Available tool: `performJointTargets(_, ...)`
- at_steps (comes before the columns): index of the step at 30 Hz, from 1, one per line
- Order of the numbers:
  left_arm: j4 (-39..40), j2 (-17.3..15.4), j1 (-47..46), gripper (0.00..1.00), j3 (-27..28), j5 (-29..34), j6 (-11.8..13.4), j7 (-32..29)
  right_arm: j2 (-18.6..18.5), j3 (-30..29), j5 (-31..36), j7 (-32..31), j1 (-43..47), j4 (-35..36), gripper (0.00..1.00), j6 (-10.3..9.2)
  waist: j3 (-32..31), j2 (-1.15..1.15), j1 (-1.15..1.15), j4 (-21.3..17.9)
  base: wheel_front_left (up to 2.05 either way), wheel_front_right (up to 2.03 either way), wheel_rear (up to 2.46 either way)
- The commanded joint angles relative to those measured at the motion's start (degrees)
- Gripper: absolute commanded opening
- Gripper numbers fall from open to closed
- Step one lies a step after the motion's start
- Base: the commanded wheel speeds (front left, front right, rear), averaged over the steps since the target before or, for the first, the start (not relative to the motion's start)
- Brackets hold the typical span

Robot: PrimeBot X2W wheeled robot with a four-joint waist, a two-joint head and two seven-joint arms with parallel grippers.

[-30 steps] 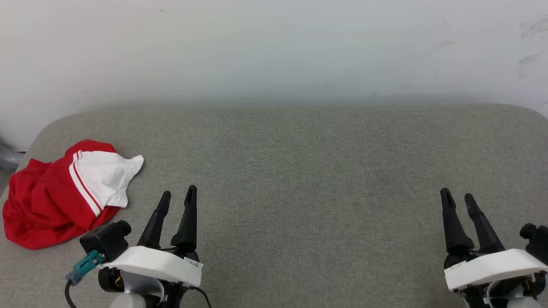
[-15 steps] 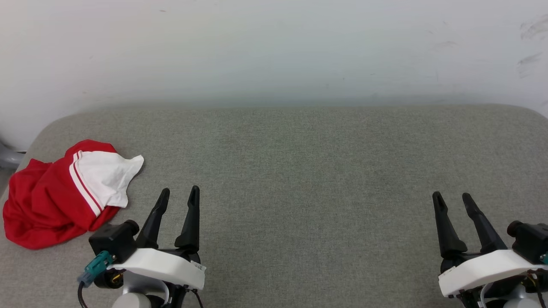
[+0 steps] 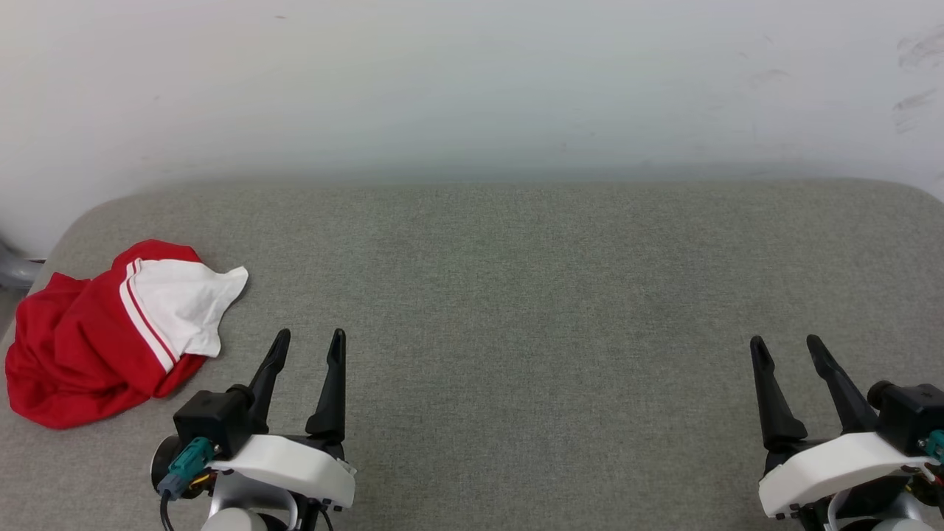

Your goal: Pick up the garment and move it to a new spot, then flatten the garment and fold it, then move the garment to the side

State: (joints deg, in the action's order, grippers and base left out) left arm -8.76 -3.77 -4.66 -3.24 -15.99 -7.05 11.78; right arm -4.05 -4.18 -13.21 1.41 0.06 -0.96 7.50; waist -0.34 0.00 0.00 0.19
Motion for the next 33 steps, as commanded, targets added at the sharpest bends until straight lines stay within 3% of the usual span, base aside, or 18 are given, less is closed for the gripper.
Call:
performJointTargets(1, 0.1, -0.1, -0.1, 1.0, 0.1, 1.5, 0.1, 0.5, 0.2, -0.2, 1.6, 0.0, 0.5, 0.8, 1.0, -0.01, 0.0, 0.0, 0.0, 0.0, 0.0, 0.0, 0.0)
performJointTargets(24, -3.6, 0.6, -1.4, 1.0, 1.2, 8.0, 0.0, 3.1, 1.2, -2.0, 7.7, 0.6, 1.7, 2.3, 1.0, -0.02, 0.4, 0.0, 0.0, 1.0, 0.0, 0.0, 0.0)
performJointTargets(33, -4.7, 0.7, -2.4, 1.0, 1.5, 8.3, -0.3, 3.5, 1.3, -1.9, 8.1, 0.8, 2.4, 3.3, 1.0, -0.03, 0.5, 0.0, 0.0, 3.8, 0.0, 0.0, 0.0)
